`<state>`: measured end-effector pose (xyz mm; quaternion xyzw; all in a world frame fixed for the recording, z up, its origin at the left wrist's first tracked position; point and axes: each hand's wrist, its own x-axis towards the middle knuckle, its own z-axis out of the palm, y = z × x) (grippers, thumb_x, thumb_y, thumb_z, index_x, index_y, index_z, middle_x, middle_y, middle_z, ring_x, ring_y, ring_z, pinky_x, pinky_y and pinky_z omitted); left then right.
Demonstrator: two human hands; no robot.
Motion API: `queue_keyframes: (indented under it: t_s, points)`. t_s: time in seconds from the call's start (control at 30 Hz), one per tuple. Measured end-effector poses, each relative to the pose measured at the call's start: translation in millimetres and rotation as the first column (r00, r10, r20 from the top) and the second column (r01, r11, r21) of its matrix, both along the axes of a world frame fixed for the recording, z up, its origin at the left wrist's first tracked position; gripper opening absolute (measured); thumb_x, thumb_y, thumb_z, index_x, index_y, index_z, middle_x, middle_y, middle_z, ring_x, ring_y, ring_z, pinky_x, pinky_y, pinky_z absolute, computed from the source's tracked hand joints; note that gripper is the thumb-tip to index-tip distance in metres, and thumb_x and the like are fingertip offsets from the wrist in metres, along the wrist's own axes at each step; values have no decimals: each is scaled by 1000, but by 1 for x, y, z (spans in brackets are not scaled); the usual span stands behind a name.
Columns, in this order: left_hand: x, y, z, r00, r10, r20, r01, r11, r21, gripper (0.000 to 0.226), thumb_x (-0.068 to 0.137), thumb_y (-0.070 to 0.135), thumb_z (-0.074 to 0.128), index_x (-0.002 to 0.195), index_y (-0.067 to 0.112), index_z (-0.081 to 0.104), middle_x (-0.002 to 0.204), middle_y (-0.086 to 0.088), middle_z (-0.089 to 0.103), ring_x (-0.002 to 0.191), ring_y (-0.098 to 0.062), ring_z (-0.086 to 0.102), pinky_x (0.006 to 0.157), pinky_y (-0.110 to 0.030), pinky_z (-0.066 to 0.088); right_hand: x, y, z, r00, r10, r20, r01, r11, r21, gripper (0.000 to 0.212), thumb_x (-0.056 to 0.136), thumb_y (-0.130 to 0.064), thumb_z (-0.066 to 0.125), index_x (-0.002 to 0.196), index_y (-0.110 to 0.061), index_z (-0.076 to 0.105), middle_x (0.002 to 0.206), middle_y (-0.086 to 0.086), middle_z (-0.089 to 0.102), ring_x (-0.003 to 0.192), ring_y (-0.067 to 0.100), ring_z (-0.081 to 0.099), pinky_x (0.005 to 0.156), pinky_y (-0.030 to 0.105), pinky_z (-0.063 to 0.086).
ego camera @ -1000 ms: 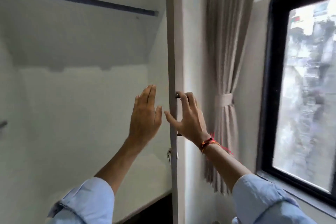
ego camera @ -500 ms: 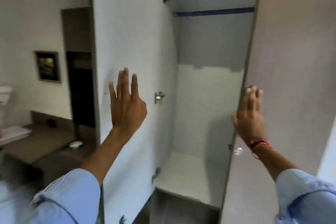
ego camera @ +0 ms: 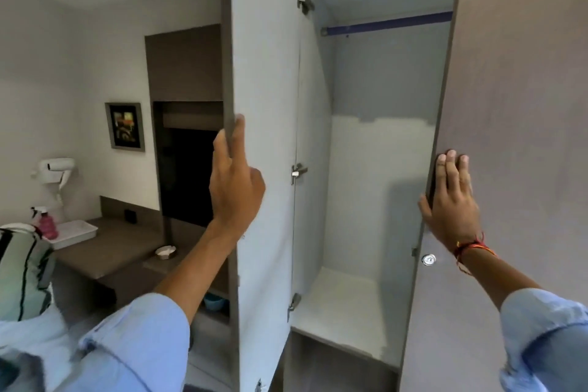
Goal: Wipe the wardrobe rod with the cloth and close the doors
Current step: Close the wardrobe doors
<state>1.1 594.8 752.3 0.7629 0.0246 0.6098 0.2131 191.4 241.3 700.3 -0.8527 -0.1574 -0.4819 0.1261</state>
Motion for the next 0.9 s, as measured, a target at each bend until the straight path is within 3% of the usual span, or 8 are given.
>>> queue_keyframes:
  t_s: [0.1,0.2,0.3,0.37,0.5,0.7,0.9]
  points:
    - [12,-50,-8,987,-149,51,145,986,79,91,87,-2,51,158,29,5,165,4,22,144,-17,37,102,-28,51,5,-2,3,1000,-31,-3,31,999,-11,82,89,-16,65,158,1,23,169,19,21,157,42,17,123,56,34]
    - [37,-92,-14,960,-279,-34,281,946,160,87,93,24,55,158,29,-2,164,9,24,136,-14,42,97,-27,50,5,-9,6,999,-41,16,42,997,-67,69,96,-22,56,157,-1,30,168,18,26,156,39,25,123,54,35]
    - [85,-134,-14,923,-340,-181,376,895,239,80,98,36,49,157,31,-5,168,13,7,152,-14,21,113,-34,40,9,-31,16,999,-43,-3,42,987,-155,62,105,-32,49,159,-10,29,170,9,24,157,31,26,125,52,31]
    - [121,-164,-11,917,-277,-288,360,884,298,76,100,32,47,158,26,-1,168,9,1,155,-16,12,121,-43,32,12,-48,26,996,-85,-38,73,962,-264,65,106,-42,45,161,-16,22,171,3,18,159,26,21,128,53,25]
    - [175,-205,-6,903,-104,-418,270,893,361,83,97,30,54,158,18,-1,169,0,-4,155,-25,9,120,-53,30,17,-54,39,981,-178,-69,135,903,-407,70,105,-47,43,162,-18,16,173,2,10,160,25,17,127,58,25]
    - [219,-222,-1,871,-9,-492,233,888,396,93,94,39,57,158,19,-7,168,0,-10,156,-25,4,123,-56,20,41,-34,47,947,-286,-145,209,893,-399,73,104,-43,50,162,-15,14,173,6,7,160,28,15,128,58,22]
    - [236,-225,18,810,75,-582,230,872,433,97,91,22,64,158,18,-5,168,1,-11,156,-24,5,123,-58,16,57,-27,48,932,-323,-165,234,882,-409,75,104,-40,52,162,-14,12,173,7,5,160,29,14,130,54,17]
